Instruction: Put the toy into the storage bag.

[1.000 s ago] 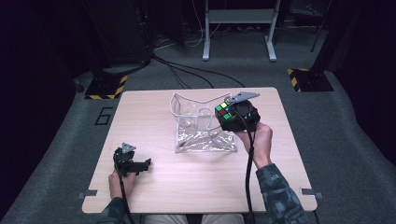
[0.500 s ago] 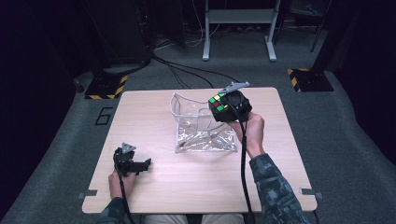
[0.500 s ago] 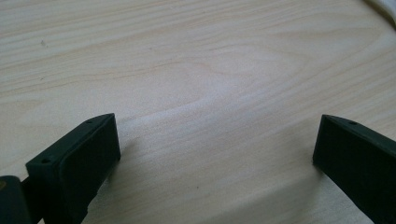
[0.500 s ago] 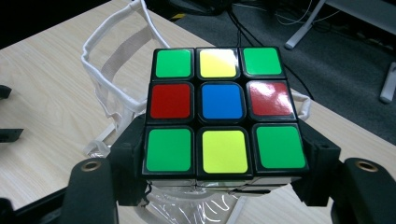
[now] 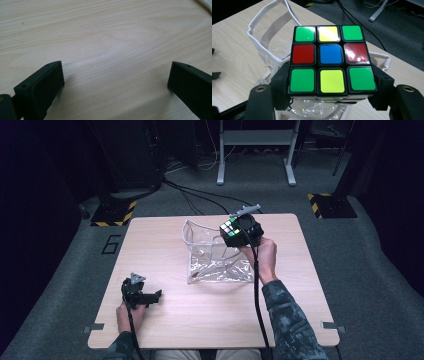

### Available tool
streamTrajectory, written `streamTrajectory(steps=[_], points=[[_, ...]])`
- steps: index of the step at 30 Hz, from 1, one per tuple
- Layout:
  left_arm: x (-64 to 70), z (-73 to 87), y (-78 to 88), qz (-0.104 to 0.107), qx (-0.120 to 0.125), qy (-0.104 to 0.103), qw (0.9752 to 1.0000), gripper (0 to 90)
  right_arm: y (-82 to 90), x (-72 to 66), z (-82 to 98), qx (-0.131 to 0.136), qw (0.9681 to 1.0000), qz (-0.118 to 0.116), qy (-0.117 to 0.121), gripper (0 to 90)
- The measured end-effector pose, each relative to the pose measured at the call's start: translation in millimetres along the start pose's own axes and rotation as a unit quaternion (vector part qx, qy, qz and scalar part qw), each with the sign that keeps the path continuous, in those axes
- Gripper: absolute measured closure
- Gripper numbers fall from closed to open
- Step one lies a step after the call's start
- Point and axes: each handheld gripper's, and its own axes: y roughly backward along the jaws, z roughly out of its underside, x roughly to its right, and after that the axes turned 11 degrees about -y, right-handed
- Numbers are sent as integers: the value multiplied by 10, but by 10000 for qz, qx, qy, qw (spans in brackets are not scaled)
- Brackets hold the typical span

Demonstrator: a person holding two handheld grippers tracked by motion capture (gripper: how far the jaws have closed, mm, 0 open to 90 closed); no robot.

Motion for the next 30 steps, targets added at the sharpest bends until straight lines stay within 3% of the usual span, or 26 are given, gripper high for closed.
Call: streamTrajectory(steps=[15, 25, 30], points=[[0, 0, 0, 1, 1, 0, 10000, 6, -240, 58, -9, -197, 9996, -44, -216, 334], [1, 0, 0, 3, 1, 2, 10000, 6, -327, 184, 42, -391, 9985, 95, -380, 334], [1, 0, 0, 1, 2, 1, 10000, 6, -380, 270, 98, -448, 9972, 149, -581, 334]])
